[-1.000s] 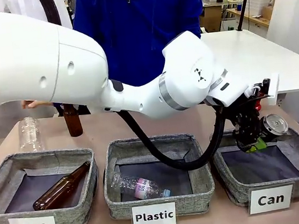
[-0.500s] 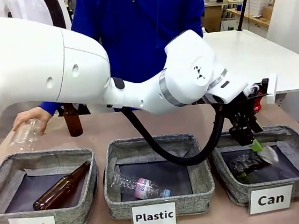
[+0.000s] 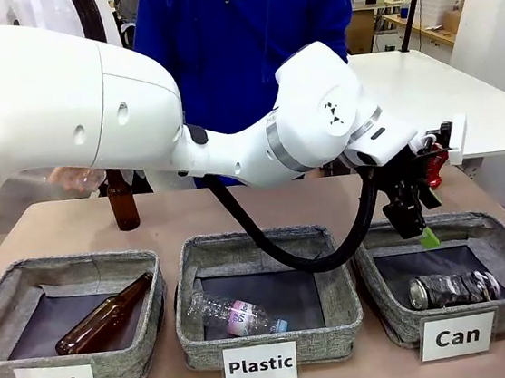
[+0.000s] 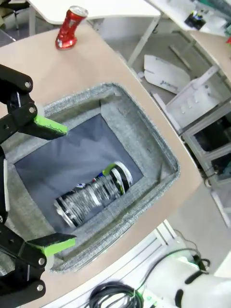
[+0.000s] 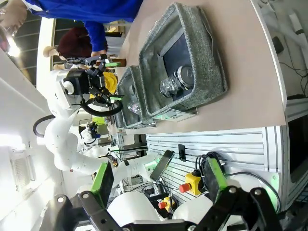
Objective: Sort the can waste into the basket.
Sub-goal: Pick up the can waste from the table and place it in the right Fabric basket.
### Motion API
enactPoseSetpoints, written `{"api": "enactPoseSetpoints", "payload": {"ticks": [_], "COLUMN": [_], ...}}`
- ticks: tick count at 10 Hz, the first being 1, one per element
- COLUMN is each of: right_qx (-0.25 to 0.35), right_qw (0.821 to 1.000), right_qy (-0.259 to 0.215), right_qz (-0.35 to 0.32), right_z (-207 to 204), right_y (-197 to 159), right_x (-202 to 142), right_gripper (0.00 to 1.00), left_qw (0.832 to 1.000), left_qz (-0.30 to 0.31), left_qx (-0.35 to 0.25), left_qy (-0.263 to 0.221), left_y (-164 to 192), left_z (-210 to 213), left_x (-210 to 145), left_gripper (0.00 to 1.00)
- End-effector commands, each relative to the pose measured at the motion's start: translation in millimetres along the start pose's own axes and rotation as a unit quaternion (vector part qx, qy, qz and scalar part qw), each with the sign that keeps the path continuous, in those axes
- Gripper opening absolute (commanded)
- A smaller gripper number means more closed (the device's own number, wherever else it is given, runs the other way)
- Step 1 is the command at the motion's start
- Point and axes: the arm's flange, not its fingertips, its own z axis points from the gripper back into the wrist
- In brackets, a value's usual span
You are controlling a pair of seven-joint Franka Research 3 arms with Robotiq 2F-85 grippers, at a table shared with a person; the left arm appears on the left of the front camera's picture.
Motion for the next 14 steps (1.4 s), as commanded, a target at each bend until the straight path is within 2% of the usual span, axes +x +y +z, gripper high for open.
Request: {"api": "enactPoseSetpoints", "payload": {"ticks": [1,3,4,6,7,8,9,10,11,13,14], "right_qx": [0.000,0.033,0.026,0.023,0.030,0.032,0.032,0.032,0.032,0.032,0.032], "right_qw": [1.000,0.999,0.999,0.997,0.998,0.997,0.997,0.997,0.997,0.997,0.997], "right_qy": [0.000,0.009,0.009,0.046,0.046,0.041,0.041,0.041,0.041,0.041,0.041], "right_qz": [0.000,0.015,0.031,0.053,0.043,0.048,0.048,0.048,0.048,0.048,0.048], "right_z": [0,-28,-51,-98,-121,-75,-75,-75,-75,-75,-75], "right_y": [0,18,31,57,70,40,40,40,40,40,40], "right_x": [0,12,17,27,30,24,24,24,24,24,24], "right_gripper": [1.00,1.00,1.00,1.00,1.00,1.00,1.00,1.00,1.00,1.00,1.00], "left_qw": [0.994,0.983,0.976,0.973,0.970,0.966,0.967,0.983,0.989,0.986,0.985], "left_qz": [0.106,0.184,0.211,0.223,0.226,0.216,0.193,0.124,0.056,-0.026,-0.058], "left_qx": [-0.009,-0.028,-0.037,-0.031,-0.066,-0.123,-0.152,-0.107,-0.096,-0.145,-0.147], "left_qy": [-0.009,-0.013,-0.026,-0.058,-0.063,-0.067,-0.062,-0.080,-0.095,-0.081,-0.065], "left_y": [-8,-28,-43,-78,-103,-122,-137,-144,-136,-131,-146], "left_z": [40,106,145,202,214,206,194,174,138,76,44], "left_x": [-8,-32,-42,-63,-80,-91,-91,-73,-41,5,23], "left_gripper": [1.00,1.00,1.00,1.00,1.00,1.00,1.00,1.00,1.00,1.00,1.00]}}
